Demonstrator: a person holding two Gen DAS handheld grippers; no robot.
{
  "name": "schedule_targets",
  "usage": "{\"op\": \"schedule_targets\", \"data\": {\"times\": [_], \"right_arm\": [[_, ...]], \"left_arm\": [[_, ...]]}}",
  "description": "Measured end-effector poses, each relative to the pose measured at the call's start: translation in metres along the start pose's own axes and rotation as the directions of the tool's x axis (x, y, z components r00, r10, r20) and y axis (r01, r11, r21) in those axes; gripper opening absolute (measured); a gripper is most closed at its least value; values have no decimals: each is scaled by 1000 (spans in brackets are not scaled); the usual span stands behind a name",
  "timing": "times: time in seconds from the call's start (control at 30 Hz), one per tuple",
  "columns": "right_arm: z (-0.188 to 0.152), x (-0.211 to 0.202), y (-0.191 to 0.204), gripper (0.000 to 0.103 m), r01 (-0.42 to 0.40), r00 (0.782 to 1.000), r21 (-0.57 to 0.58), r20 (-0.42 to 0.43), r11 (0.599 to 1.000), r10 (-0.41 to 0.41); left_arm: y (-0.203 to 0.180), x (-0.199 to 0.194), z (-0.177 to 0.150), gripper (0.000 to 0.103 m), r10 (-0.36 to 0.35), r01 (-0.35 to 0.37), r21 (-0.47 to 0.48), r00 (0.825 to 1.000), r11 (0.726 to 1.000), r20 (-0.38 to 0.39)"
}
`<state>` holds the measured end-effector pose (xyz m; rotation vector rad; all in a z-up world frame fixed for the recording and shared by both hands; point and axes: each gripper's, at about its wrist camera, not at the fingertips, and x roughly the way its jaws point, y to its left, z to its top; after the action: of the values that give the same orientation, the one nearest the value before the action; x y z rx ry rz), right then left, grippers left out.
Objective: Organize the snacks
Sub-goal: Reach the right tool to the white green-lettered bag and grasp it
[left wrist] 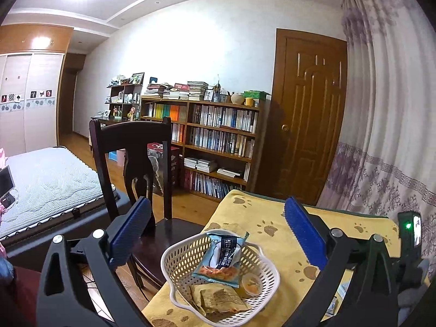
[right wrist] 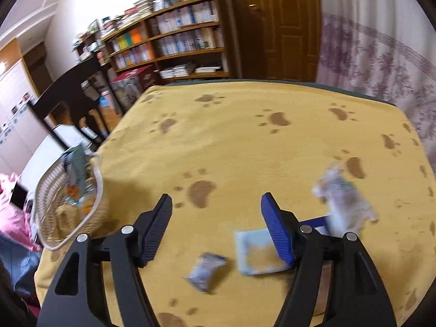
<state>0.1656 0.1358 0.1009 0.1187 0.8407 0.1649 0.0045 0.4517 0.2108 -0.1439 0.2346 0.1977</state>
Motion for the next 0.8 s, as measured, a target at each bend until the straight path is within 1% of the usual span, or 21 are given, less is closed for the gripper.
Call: {"op": "schedule_targets", "data": {"times": [0.1, 0.17, 0.23, 0.37, 0.47, 0.53, 0.6, 0.73, 0.8], "right_arm": [[6, -2, -29, 69, 52, 999, 20, 6, 998, -52], [9, -2, -49, 72, 78, 997, 30, 0, 996, -78], [11, -2, -67, 72, 105, 995, 45, -6, 993, -105], [15, 4, -97, 72, 145, 989, 72, -24, 987, -144], [17, 13, -120, 72, 154, 987, 100, -58, 983, -149], [18, 20, -129, 72, 151, 986, 113, -83, 982, -142], [18, 28, -136, 72, 166, 983, 120, -99, 979, -155], [18, 41, -143, 72, 172, 979, 113, -126, 979, -158], [18, 47, -140, 72, 168, 978, 90, -139, 982, -155]], "left_arm": [[-3, 1, -1, 100, -4, 4, 8, 1000, 1000, -4], [-6, 1, -2, 100, -6, 6, 14, 1000, 1000, -6], [-10, 2, -3, 100, -9, 9, 21, 1000, 1000, -8], [-17, 4, -6, 100, -15, 16, 42, 1000, 999, -15], [-22, 4, -8, 100, -24, 25, 58, 999, 998, -21], [-26, 5, -9, 100, -31, 32, 69, 999, 997, -25], [-30, 6, -11, 100, -35, 37, 82, 999, 996, -29], [-37, 8, -13, 100, -40, 44, 103, 999, 994, -33], [-39, 9, -14, 100, -43, 47, 111, 998, 993, -36]]}}
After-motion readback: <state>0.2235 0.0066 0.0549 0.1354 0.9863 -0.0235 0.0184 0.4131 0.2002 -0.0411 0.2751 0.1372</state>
